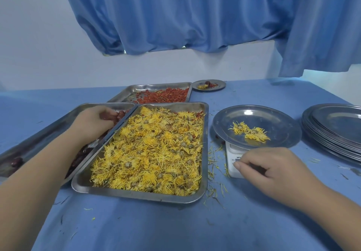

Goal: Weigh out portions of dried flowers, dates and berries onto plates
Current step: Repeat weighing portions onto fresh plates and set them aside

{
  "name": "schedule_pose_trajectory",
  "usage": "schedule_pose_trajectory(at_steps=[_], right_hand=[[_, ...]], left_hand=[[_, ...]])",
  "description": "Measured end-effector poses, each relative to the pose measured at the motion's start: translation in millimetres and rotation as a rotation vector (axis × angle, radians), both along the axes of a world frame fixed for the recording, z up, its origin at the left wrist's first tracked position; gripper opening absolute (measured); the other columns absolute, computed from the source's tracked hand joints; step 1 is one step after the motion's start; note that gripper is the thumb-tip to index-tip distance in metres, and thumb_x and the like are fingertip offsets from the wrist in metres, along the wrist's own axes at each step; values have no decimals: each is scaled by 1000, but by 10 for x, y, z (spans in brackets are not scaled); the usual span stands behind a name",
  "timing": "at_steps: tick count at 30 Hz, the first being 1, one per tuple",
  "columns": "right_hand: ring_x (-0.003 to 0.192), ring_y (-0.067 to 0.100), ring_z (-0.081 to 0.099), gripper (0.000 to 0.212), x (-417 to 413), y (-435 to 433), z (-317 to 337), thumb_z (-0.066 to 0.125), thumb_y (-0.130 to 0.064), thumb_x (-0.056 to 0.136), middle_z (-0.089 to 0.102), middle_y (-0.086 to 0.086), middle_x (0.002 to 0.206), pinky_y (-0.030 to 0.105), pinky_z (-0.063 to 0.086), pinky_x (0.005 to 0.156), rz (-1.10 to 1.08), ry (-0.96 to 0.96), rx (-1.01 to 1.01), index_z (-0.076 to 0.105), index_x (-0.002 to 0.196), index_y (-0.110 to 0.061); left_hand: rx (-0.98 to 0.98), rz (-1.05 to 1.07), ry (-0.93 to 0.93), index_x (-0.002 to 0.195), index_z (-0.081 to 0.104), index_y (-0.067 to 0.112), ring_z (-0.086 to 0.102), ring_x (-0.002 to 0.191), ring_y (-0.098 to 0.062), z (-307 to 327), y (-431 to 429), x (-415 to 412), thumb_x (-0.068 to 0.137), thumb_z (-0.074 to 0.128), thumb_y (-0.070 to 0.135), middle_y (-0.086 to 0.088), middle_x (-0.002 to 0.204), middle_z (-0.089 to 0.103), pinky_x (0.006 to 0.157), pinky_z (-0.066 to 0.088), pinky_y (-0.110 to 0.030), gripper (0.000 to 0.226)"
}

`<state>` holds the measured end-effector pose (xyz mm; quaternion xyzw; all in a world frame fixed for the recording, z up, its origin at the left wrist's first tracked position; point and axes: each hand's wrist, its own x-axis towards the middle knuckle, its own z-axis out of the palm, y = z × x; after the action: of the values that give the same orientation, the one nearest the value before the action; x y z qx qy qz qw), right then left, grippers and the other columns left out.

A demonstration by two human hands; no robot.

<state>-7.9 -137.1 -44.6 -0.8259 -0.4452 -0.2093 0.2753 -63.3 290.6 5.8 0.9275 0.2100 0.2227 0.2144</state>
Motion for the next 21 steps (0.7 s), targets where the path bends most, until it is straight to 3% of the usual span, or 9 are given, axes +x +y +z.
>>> schedule_pose_trajectory(at_steps=[3,5,9,15,19,21], right_hand=[[52,0,40,31,2,-12,15,58,-34,87,39,-16,51,17,34,51,-1,11,15,45,58,-32],[52,3,43,32,26,-42,5,60,-33,89,43,-13,51,20,36,51,-21,33,34,51,58,-27],[54,3,46,34,70,-122,31,59,-32,87,48,-14,53,14,32,51,-85,68,140,48,55,-34],[50,10,42,34,217,-261,47,65,-26,88,48,-3,53,19,30,47,-174,117,262,54,56,-19],[51,16,41,34,255,-289,44,64,-28,88,46,1,52,32,36,49,-192,138,271,54,59,-13],[51,14,41,34,247,-284,48,64,-29,88,45,-1,51,31,36,49,-174,126,278,54,59,-15]], left_hand=[[-118,-164,-32,104,64,32,61,64,-6,139,-449,99,88,65,20,15,99,68,52,45,-18,20],[-201,-280,-13,106,63,35,67,68,-12,195,-785,172,89,65,22,13,100,70,55,54,-21,22],[-188,-517,58,109,64,40,70,89,-12,233,-1443,362,89,64,22,23,100,70,84,58,-39,27],[-125,-640,64,96,64,43,63,85,4,185,-2147,773,84,67,24,18,93,68,77,52,-22,22],[-22,-620,101,103,64,33,59,85,1,117,-2366,1051,85,65,21,16,92,65,69,44,-16,21],[28,-613,154,106,63,30,59,85,-2,68,-2425,1150,85,64,21,14,93,63,67,43,-17,23]])
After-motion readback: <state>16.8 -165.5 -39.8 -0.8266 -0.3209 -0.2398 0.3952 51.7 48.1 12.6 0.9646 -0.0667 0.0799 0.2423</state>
